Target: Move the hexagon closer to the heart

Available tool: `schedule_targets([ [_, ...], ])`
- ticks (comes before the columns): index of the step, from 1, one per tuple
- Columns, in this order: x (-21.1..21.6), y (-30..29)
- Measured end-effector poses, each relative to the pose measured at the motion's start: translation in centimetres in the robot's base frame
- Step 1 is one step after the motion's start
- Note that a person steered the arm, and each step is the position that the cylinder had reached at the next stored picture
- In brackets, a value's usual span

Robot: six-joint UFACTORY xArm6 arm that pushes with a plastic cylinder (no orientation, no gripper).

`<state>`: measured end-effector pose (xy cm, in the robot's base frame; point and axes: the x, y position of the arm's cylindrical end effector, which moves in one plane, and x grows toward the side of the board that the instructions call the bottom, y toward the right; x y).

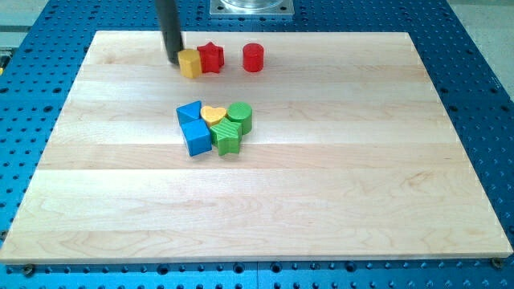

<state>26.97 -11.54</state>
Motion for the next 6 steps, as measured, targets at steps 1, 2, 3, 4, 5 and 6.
schedule_targets([
  [1, 3.2, 1.3],
  [2, 4.0, 2.6],
  [3, 6.6, 2.7],
  [4, 7.4, 4.2],
  [5, 6.0, 6.7],
  [6, 6.2, 7.3],
])
